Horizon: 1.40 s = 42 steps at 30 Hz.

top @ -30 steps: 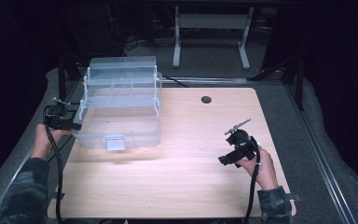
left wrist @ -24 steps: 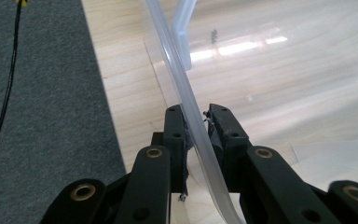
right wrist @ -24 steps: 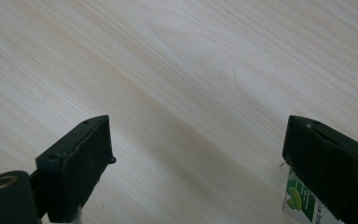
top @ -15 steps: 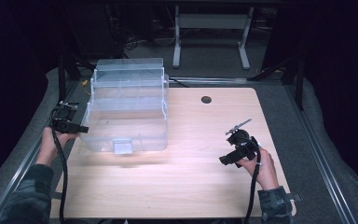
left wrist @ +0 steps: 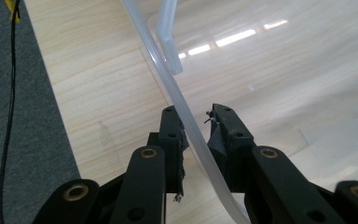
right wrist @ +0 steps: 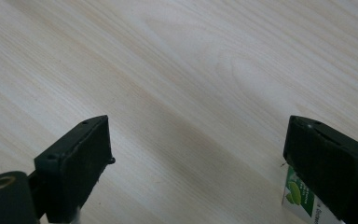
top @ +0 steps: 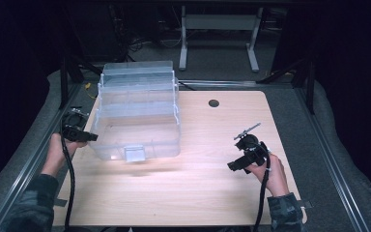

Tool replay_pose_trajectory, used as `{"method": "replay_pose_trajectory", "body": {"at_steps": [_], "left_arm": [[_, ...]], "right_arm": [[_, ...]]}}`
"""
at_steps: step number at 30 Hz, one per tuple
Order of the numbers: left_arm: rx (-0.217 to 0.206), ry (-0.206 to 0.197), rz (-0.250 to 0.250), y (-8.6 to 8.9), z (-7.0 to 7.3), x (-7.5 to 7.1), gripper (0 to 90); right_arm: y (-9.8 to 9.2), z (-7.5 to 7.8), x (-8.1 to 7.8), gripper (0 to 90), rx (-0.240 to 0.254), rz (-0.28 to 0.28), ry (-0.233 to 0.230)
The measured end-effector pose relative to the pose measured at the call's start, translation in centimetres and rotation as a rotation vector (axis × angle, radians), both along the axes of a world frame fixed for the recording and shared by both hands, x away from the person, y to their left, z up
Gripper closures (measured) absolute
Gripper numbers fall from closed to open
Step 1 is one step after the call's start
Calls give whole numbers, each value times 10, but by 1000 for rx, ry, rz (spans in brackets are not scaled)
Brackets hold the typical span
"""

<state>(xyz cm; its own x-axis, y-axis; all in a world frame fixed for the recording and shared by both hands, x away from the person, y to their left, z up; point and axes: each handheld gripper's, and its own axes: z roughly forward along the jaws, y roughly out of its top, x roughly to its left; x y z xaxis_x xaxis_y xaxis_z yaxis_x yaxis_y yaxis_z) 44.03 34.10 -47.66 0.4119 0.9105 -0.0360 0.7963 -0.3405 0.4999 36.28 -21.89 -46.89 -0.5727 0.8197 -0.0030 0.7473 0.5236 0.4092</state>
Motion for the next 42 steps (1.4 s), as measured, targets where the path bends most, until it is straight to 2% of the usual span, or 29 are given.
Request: {"method": "replay_pose_trajectory", "body": {"at_steps": [4,5,6,14,16,18,19,20,21,25,28,29,32,42], "left_arm": [[2,-6,-18,-7,0,-2,738],[6,-7,-27,-9,0,-2,737],[8,-8,-31,-12,0,-3,737],[18,-12,-66,-37,0,-10,728],[22,-14,-74,-43,1,-12,727],[25,-21,-82,-51,0,-15,725],[25,-23,-86,-53,0,-16,723],[29,-25,-91,-56,0,-17,722],[29,-25,-91,-56,0,-17,722],[30,-21,-103,-70,1,-21,719],[38,-14,-115,-77,1,-21,717],[39,-12,-118,-79,1,-21,717],[43,-9,-123,-85,2,-22,715],[58,-4,-172,-106,3,-27,705]], "right_arm": [[0,-1,0,74,2,6,5],[0,-1,0,74,-10,1,3],[0,-2,1,74,3,4,9],[-4,-1,1,71,9,-6,9],[-4,-1,1,71,-5,-9,9],[-5,0,1,71,-2,-5,30],[-5,-2,1,71,10,-12,15],[-5,-1,1,71,-16,-20,8],[-6,-2,1,71,4,-15,15],[-7,-2,1,72,7,-14,18],[-8,-2,2,71,3,-17,24],[-8,-2,2,72,-19,-21,22],[-9,-4,2,71,1,-16,36],[-12,-5,3,70,-8,-25,47]]}}
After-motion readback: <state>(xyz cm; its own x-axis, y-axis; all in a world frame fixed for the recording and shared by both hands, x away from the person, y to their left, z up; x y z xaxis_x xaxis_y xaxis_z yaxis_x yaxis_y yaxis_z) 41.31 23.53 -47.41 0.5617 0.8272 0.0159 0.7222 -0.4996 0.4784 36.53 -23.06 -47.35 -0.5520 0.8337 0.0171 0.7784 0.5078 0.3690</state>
